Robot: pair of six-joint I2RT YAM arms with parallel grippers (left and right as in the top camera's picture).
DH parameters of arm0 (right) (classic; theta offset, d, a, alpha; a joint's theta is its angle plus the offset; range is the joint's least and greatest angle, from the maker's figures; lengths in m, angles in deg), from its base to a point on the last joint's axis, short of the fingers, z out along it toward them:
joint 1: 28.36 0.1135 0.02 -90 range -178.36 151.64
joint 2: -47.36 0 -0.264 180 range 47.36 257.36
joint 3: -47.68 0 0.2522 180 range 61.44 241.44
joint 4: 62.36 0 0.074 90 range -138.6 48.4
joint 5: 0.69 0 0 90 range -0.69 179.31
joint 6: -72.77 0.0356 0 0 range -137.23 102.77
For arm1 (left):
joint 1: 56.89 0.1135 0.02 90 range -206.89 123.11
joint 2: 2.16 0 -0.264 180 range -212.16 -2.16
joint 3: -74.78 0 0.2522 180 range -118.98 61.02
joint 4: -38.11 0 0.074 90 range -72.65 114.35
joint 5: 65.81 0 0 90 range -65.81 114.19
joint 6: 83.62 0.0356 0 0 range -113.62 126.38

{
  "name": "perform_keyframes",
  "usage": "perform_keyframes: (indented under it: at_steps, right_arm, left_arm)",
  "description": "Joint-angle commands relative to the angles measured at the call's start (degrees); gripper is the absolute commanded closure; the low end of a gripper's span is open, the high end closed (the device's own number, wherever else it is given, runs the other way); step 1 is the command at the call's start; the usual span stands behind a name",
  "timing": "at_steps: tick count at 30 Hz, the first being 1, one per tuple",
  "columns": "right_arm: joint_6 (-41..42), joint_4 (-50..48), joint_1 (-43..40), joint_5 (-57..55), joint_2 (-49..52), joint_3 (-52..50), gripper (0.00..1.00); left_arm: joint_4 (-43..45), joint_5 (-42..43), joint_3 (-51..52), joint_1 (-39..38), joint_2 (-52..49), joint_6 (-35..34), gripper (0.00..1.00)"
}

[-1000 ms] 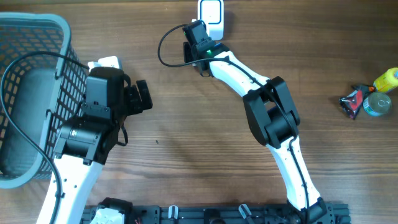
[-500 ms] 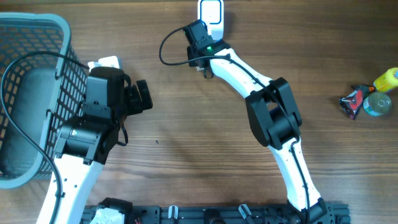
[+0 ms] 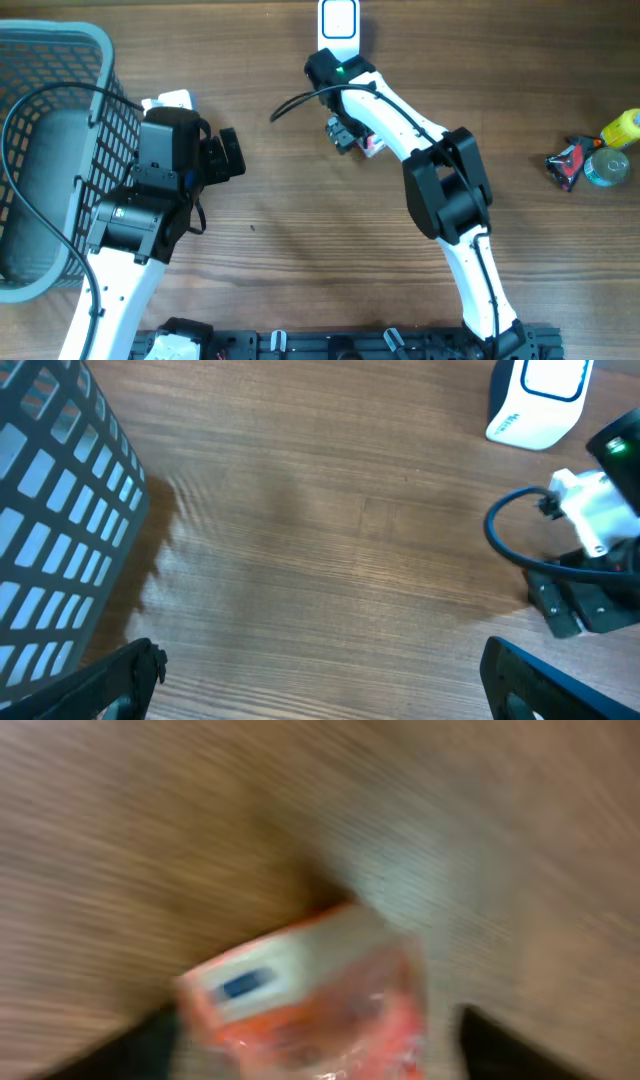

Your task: Scan the item barcode

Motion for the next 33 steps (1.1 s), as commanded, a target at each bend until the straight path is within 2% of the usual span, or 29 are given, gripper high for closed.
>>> perform_keyframes:
  at_steps: [1,4,6,7,10,13,16,17,20,23,26,30,31,33]
  right_arm:
    - [-3.8,0.4,-0.2,2.7,4.6,-2.7,0.0]
    - [-1.2,-3.7,0.3,5.0,4.3,-2.7,0.0]
    - [5.0,-7.0,1.5,5.0,2.1,-2.7,0.0]
    - [6.6,-7.2,1.8,5.0,1.4,-2.7,0.0]
    - [18.2,-6.6,3.3,5.0,-4.1,-2.6,0.0]
    - [44.5,-0.5,4.0,5.1,-11.5,-2.6,0.0]
    - [74.2,8.5,3.4,5.3,-17.4,-2.6,0.0]
    - [79.3,9.2,3.2,4.4,-18.7,-2.6,0.01]
    - [86.9,9.2,3.1,3.9,-19.9,-2.6,0.0]
    - [92.6,9.0,3.0,9.9,-19.6,-3.6,0.0]
    - [100.6,7.8,3.0,10.9,-19.2,-6.4,0.0]
    - [100.7,4.3,2.6,10.9,-17.2,-8.2,0.0]
    - [99.1,3.7,2.4,10.9,-16.7,-8.4,0.0]
    - [90.5,0.8,1.5,11.3,-14.6,-8.9,0.0]
  left_arm:
    - [0.2,-0.9,0.3,0.5,-0.1,-0.5,0.0]
    - [0.2,-0.9,0.3,0.5,-0.1,-0.5,0.0]
    - [0.2,-0.9,0.3,0.5,-0.1,-0.5,0.0]
    - [0.2,-0.9,0.3,0.5,-0.1,-0.5,0.0]
    - [0.2,-0.9,0.3,0.5,-0.1,-0.5,0.0]
    - [0.1,-0.9,0.3,0.5,-0.1,-0.5,0.0]
    - [-0.1,-0.8,0.3,0.5,-0.1,-0.5,0.0]
    - [-0.3,-0.7,0.3,0.5,-0.1,-0.5,0.0]
    - [-1.7,-0.8,0.3,0.5,-0.1,-0.5,0.0]
    - [-2.4,-0.8,0.3,0.5,-0.1,-0.3,0.0]
    - [-2.0,-0.8,0.3,0.5,-0.1,-0.3,0.0]
    - [-1.4,-0.8,0.3,0.5,-0.1,-0.1,0.0]
    - [-1.3,-0.8,0.3,0.5,-0.1,-0.1,0.0]
    - [-1.3,-0.8,0.3,0.5,-0.1,-0.1,0.0]
